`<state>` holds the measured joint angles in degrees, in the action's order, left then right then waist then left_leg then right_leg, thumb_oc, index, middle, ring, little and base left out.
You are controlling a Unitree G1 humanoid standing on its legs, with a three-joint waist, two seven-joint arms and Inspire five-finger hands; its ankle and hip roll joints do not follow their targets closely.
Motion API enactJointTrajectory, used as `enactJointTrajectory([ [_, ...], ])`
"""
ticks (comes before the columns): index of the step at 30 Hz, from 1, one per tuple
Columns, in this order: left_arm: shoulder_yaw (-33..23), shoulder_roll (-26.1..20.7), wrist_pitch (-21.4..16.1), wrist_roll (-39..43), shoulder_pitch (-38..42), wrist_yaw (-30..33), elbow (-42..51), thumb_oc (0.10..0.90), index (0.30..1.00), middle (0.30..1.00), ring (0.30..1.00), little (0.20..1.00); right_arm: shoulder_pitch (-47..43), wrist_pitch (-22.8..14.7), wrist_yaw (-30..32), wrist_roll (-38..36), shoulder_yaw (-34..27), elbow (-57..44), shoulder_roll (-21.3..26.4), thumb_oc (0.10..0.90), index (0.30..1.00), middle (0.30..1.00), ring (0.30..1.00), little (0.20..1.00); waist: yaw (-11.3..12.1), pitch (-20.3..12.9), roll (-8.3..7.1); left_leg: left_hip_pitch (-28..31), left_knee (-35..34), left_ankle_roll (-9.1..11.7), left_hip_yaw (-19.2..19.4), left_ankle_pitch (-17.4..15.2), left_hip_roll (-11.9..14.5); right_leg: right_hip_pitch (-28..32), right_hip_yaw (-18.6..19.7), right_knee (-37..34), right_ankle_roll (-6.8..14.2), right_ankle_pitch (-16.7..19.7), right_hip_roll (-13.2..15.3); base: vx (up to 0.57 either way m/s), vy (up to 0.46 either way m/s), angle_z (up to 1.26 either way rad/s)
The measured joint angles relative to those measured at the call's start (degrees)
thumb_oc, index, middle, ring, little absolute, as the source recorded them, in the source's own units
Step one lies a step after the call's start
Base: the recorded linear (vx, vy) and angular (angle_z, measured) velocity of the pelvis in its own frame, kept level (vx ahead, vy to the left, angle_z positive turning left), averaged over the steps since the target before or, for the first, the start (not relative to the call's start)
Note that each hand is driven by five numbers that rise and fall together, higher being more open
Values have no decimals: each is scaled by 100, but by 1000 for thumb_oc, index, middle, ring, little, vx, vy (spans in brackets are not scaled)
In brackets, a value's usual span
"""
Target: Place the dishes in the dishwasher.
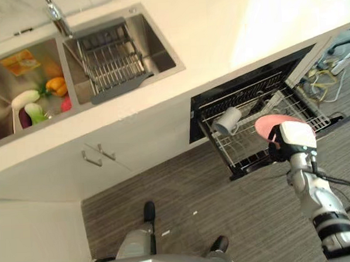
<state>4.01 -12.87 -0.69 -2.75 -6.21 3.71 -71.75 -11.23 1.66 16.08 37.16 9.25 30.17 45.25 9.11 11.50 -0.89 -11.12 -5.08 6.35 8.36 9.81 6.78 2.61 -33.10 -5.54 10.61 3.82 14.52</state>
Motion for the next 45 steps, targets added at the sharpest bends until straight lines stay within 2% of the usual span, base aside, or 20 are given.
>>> enactJointTrajectory([
  [3, 23, -11, -59, 2, 31, 0, 44, 800, 900, 900, 900, 900, -483, 29, 19, -140, 552, 397, 25, 400, 300, 300, 300, 300, 66, 97, 16, -99, -1, -6, -44, 2, -59, -61, -28, 0, 1, 0, 43, -56, 26, 12],
  [6, 40, -6, -128, 104, 242, 7, 86, 800, 900, 900, 900, 900, -933, -38, 22, -179, 981, 497, -70, 400, 300, 300, 300, 300, 166, 397, 75, -269, 3, -46, -107, 33, -90, -172, -97, 3, -5, 21, 55, -32, 20, 10],
  [12, 260, -12, -179, 143, 395, 13, 260, 800, 900, 900, 900, 900, -1443, -53, -73, -251, 1736, 1153, -150, 400, 300, 300, 300, 300, 277, 570, 104, -396, 8, -59, -252, 42, -188, -194, -157, 3, -5, 23, 120, -22, 6, 15],
  [13, 278, -13, -197, 227, 446, 14, 308, 800, 900, 900, 900, 900, -1485, -46, -85, -250, 1792, 1237, -170, 461, 392, 392, 392, 392, 296, 607, 104, -408, 7, -62, -282, 44, -202, -186, -174, 3, -5, 23, 129, -9, 4, 18],
  [14, 278, -14, -213, 234, 484, 15, 307, 800, 900, 900, 900, 900, -1499, -32, -85, -234, 1777, 1235, -166, 800, 900, 900, 900, 900, 310, 624, 93, -419, 5, -64, -302, 45, -216, -178, -172, 3, -6, 24, 137, -9, 4, 13],
  [19, 279, -12, -248, 353, 563, 87, 376, 800, 900, 900, 900, 900, -1518, 27, -35, -181, 1644, 1051, -241, 800, 900, 900, 900, 900, 301, 651, 59, -417, 3, -66, -310, 44, -224, -170, -165, 3, -10, 26, 141, 7, 3, 2],
  [20, 277, -14, -246, 373, 586, 120, 462, 800, 900, 900, 900, 900, -1291, 71, 35, -130, 1343, 845, -296, 800, 900, 900, 900, 900, 298, 653, 59, -417, 3, -68, -324, 42, -230, -155, -168, 3, -10, 27, 142, 9, -2, 3],
  [23, 246, -9, -242, 445, 587, 149, 465, 800, 900, 900, 900, 900, -1094, 88, 107, -132, 1044, 630, -410, 800, 900, 900, 900, 900, 285, 658, 47, -403, 3, -69, -338, 42, -235, -134, -171, 4, -15, 30, 143, 24, -11, 3],
  [24, 227, -8, -226, 450, 596, 179, 499, 800, 900, 900, 900, 900, -683, 180, 258, -206, 504, 168, -511, 800, 900, 900, 900, 900, 249, 666, 31, -385, 3, -71, -342, 42, -234, -115, -168, 4, -15, 30, 143, 32, -30, 2],
  [28, 114, -8, -95, 444, 578, 217, 522, 800, 900, 900, 900, 900, 367, 222, 379, -598, -637, -1163, -563, 800, 900, 900, 900, 900, 80, 665, -27, -185, 1, -73, -343, 36, -214, 82, -151, 7, -14, 30, 141, 69, -39, 1],
  [30, -58, -48, -15, 434, 486, 259, 497, 800, 900, 900, 900, 900, 649, 272, 662, -604, -1044, -1739, -572, 800, 900, 900, 900, 900, -152, 609, -195, -27, -1, -64, -187, -11, -174, 118, -40, 3, -15, 30, 139, 81, -56, -32],
  [32, -97, -55, 9, 414, 460, 296, 449, 800, 900, 900, 900, 900, 1150, 274, 909, -607, -1764, -2456, -622, 800, 900, 900, 900, 900, -168, 568, -261, 99, -3, -60, -70, -21, -154, 171, 106, 4, -15, 30, 142, 42, -36, -36],
  [35, -100, -170, 29, 406, 356, 346, 269, 800, 900, 900, 900, 900, 1251, 312, 1251, -637, -2153, -2356, -629, 800, 900, 900, 900, 900, -360, 325, -448, 206, -4, -33, 89, -66, -85, 144, 290, 0, -24, 16, 117, -20, -29, -34],
  [36, -75, -191, 44, 352, 352, 354, 275, 800, 900, 900, 900, 900, 1365, 352, 1346, -756, -2348, -2144, -645, 584, 575, 575, 575, 575, -455, 254, -514, 241, 3, -32, 158, -64, -65, 122, 342, 3, -20, 15, 114, -41, -26, -21],
  [37, -74, -205, 113, 318, 346, 351, 270, 800, 900, 900, 900, 900, 1569, 312, 1424, -836, -2569, -1931, -658, 400, 300, 300, 300, 300, -437, 184, -523, 248, 17, -33, 175, -69, -55, 120, 349, 3, -26, 3, 117, 34, -40, -16],
  [41, -82, -210, 198, 332, 266, 339, 181, 800, 900, 900, 900, 900, 2092, 355, 1578, -1285, -3021, -1020, -898, 400, 300, 300, 300, 300, -490, -2, -538, 329, -3, -36, 208, -112, -54, 167, 394, -1, 2, -31, 125, 61, -49, -5],
  [42, -93, -184, 213, 338, 209, 327, 58, 800, 900, 900, 900, 900, 2285, 547, 1602, -1736, -3415, -105, -1328, 400, 300, 300, 300, 300, -500, -209, -503, 314, -5, -43, 228, -105, -36, 156, 426, -6, -6, -44, 106, 114, -63, -7],
  [43, -88, -142, 219, 340, 167, 319, 52, 800, 900, 900, 900, 900, 2418, 712, 1600, -1961, -3441, 209, -1366, 400, 300, 300, 300, 300, -631, -252, -447, 318, -12, -33, 231, -117, -34, 155, 438, -8, -4, -46, 110, 114, -63, -7],
  [44, -88, -142, 219, 340, 167, 319, 52, 800, 900, 900, 900, 900, 2418, 712, 1600, -1961, -3441, 209, -1366, 400, 300, 300, 300, 300, -631, -252, -447, 318, -12, -33, 231, -117, -34, 155, 438, -8, -4, -46, 110, 24, -37, -3],
  [45, -85, -65, 224, 342, 64, 321, 56, 800, 900, 900, 900, 900, 2601, 666, 1643, -2187, -3470, 1096, -1508, 400, 300, 300, 300, 300, -688, -354, -349, 337, -9, -18, 210, -100, -31, 172, 459, -10, 32, -42, 92, 18, -26, -4],
])
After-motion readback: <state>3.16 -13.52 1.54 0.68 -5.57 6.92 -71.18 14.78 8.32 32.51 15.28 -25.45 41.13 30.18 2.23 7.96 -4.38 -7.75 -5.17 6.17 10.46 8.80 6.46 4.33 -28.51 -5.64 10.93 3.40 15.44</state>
